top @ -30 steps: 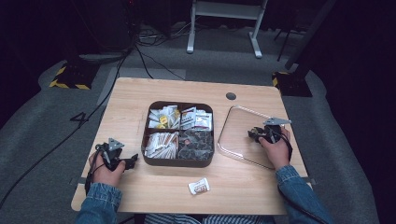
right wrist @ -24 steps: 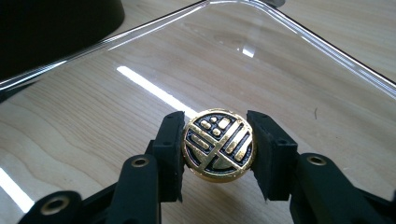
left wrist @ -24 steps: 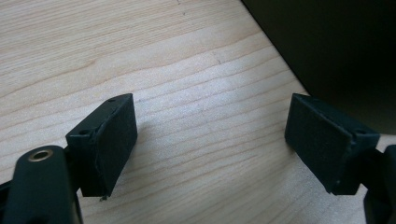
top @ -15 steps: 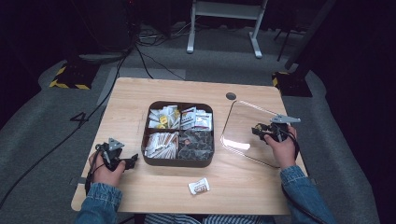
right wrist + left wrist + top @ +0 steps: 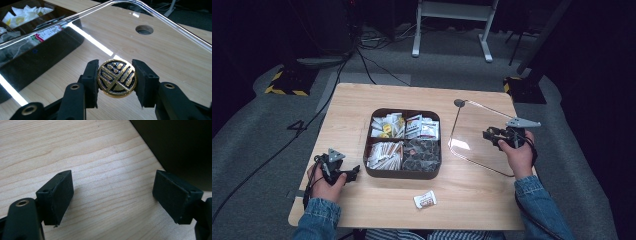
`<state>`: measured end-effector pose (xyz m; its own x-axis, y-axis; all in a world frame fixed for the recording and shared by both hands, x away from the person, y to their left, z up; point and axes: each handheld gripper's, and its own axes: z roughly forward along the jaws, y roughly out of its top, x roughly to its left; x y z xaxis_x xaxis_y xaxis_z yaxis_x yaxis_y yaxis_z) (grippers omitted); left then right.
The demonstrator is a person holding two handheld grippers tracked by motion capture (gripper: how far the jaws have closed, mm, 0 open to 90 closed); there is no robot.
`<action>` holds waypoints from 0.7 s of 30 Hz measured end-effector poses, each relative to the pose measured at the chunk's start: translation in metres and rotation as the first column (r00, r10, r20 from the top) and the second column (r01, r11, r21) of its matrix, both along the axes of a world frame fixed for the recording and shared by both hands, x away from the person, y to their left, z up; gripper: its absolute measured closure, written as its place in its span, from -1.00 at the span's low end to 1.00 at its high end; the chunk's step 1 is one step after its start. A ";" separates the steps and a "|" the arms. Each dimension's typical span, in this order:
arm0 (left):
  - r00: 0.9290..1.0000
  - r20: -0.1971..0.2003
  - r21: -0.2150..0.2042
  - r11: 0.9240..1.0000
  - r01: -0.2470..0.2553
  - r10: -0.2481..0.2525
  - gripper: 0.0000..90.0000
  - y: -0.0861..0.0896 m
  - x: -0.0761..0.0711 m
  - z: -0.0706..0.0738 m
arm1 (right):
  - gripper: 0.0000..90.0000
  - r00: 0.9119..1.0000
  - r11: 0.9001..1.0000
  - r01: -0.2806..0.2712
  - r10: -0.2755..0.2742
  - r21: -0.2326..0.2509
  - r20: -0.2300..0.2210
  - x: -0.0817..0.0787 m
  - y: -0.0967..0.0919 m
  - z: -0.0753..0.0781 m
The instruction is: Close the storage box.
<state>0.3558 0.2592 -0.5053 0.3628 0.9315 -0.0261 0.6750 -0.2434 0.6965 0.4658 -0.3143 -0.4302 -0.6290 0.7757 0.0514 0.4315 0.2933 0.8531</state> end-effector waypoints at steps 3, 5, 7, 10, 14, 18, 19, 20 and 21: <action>1.000 0.000 0.000 1.000 0.000 0.000 -0.61 0.000 0.000 0.000 | 0.31 1.000 1.000 -0.008 0.008 0.009 -0.001 0.000 0.002 0.004; 1.000 0.000 0.000 1.000 0.000 0.000 -0.61 0.000 0.000 0.000 | 0.31 1.000 0.999 -0.029 0.029 0.040 0.002 0.001 0.005 0.007; 1.000 0.000 0.000 1.000 0.000 0.000 -0.61 0.000 0.000 0.000 | 0.31 0.999 0.998 -0.045 0.044 0.046 0.006 0.001 0.009 0.010; 1.000 0.000 0.000 1.000 0.000 0.000 -0.61 0.000 0.000 0.000 | 0.31 0.998 0.997 -0.060 0.059 0.042 0.008 -0.001 0.017 0.013; 1.000 -0.001 0.000 1.000 0.001 -0.001 -0.61 0.000 0.000 0.000 | 0.31 0.997 0.996 -0.075 0.074 0.042 0.007 -0.003 0.025 0.016; 1.000 -0.001 0.000 1.000 0.002 -0.002 -0.61 0.000 0.000 0.000 | 0.31 0.995 0.994 -0.101 0.101 0.039 0.011 -0.004 0.039 0.022; 1.000 -0.001 0.000 1.000 0.002 -0.002 -0.61 0.000 0.000 0.000 | 0.31 0.994 0.993 -0.111 0.110 0.044 0.015 -0.004 0.045 0.024; 1.000 -0.001 0.000 1.000 0.002 -0.002 -0.61 0.000 0.000 0.000 | 0.31 0.991 0.990 -0.137 0.136 0.040 0.015 -0.004 0.055 0.029; 1.000 -0.001 0.000 1.000 0.002 -0.002 -0.61 0.000 0.000 0.000 | 0.31 0.991 0.990 -0.137 0.136 0.040 0.015 -0.004 0.055 0.029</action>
<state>0.3560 0.2593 -0.5052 0.3645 0.9308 -0.0267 0.6752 -0.2445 0.6960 0.4622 -0.2597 -0.4012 -0.7297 0.6799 0.0728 0.3791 0.3137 0.8706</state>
